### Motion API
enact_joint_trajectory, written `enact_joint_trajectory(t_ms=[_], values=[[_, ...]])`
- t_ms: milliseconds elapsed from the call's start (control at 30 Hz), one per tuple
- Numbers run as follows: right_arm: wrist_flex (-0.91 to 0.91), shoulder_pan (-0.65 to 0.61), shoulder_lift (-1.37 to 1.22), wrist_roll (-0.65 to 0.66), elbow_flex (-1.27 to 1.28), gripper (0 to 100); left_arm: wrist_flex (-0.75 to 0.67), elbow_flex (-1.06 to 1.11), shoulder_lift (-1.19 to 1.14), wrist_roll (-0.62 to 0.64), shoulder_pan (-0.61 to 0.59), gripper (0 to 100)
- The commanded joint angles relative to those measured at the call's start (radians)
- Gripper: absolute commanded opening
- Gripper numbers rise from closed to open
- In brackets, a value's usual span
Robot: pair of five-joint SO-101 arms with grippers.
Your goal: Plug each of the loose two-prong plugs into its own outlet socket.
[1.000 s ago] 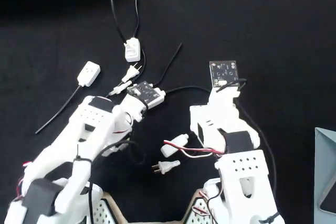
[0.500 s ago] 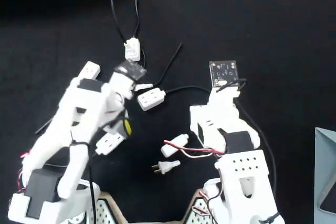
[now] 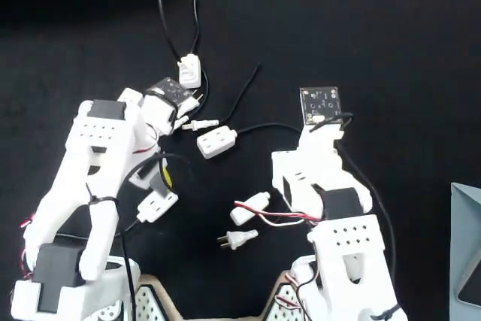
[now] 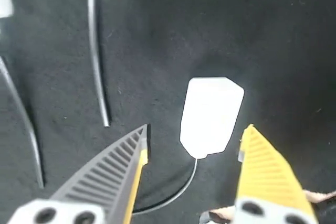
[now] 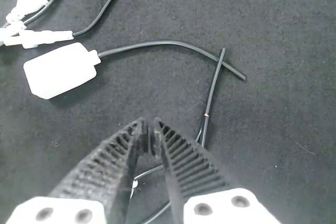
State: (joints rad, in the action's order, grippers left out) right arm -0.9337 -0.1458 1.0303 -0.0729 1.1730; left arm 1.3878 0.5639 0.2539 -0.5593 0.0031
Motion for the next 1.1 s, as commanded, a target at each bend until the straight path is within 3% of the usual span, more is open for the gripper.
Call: enact_joint_trajectory(t_ms=[0,233,533,633,867,1067], values=[[0.014,-0.015,0.012,0.008,-0.007,2.1,-0.048,-0.001,-0.002,-0.012,-0.035,23],[0.014,-0.015,0.012,0.008,-0.007,2.1,-0.181,0.096,-0.012,-0.104,-0.091,20],[0.014,-0.015,0.012,0.008,-0.007,2.1,-0.419,0.298,-0.002,-0.104,-0.099,20],[0.014,-0.015,0.012,0.008,-0.007,2.1,-0.385,0.237,0.006,-0.101,-0.13,20],[0.017,-0.015,0.012,0.008,-0.007,2.1,-0.103,0.084,0.149,-0.103,-0.143,20],[0.017,-0.015,0.012,0.008,-0.007,2.1,-0.003,0.176,0.344,-0.098,-0.053,20]])
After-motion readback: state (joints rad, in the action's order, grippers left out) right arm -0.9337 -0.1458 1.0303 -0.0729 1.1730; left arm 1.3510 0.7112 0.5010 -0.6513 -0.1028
